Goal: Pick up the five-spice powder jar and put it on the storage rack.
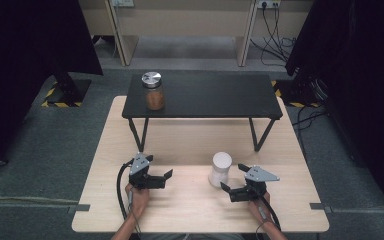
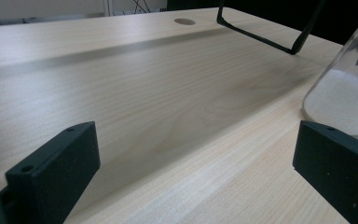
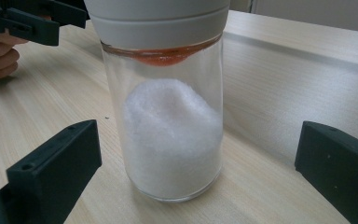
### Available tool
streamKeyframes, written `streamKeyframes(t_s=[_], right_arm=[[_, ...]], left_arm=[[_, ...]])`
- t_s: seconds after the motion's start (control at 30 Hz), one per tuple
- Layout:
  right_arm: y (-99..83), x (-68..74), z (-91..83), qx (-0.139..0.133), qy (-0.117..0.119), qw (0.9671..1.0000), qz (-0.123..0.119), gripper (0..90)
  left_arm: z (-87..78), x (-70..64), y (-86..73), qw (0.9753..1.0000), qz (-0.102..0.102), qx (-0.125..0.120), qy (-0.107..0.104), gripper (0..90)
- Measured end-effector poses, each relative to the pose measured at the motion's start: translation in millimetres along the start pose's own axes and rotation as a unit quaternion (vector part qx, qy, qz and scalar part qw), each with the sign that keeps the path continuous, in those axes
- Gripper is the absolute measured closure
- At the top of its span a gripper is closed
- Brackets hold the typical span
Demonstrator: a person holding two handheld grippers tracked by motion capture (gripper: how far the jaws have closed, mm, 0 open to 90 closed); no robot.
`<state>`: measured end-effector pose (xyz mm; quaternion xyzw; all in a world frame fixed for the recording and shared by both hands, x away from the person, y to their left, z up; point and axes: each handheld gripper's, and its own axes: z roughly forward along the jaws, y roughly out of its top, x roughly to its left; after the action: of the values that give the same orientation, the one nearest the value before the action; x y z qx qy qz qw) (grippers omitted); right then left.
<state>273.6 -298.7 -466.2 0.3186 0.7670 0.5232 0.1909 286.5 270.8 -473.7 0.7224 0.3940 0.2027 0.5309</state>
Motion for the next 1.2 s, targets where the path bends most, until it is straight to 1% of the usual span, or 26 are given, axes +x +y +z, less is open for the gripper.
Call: streamKeyframes(t_s=[0.07,0.17,0.2,0.3,0.37,0.53,0.77,1.2], right_arm=[[-0.1,-0.1,0.0,0.0,0.0,1.0,0.0,0.4],[-0.1,0.0,0.0,0.0,0.0,1.0,0.0,0.4],[-0.1,0.1,-0.1,0.0,0.0,1.0,0.0,0.4],[-0.2,0.3,-0.2,0.0,-0.001,1.0,0.0,0.5],[-0.2,0.4,-0.3,0.0,-0.001,1.0,0.0,0.5],[-0.3,0.4,-0.4,-0.001,-0.001,1.0,-0.001,0.5],[-0.4,0.4,-0.4,-0.001,-0.001,1.0,-0.001,0.5],[-0.2,0.8,-0.2,0.0,-0.002,1.0,-0.001,0.4]], left_arm=[[0.3,0.3,-0.2,1.0,-0.001,0.001,-0.001,0.0],[2.0,-1.5,1.3,1.0,0.003,0.007,-0.001,0.0],[2.1,-1.8,2.0,0.9999,0.008,0.009,-0.001,0.0],[1.3,-3.3,2.0,0.9999,0.01,0.01,0.0,0.0],[-0.2,-2.2,0.6,0.9999,0.005,0.009,-0.003,0.0],[-0.6,-1.2,0.0,1.0,-0.002,0.008,-0.002,0.0],[1.0,-2.1,1.1,0.9999,0.002,0.012,-0.002,0.0],[1.7,-2.3,1.5,0.9999,0.003,0.013,-0.002,0.0]])
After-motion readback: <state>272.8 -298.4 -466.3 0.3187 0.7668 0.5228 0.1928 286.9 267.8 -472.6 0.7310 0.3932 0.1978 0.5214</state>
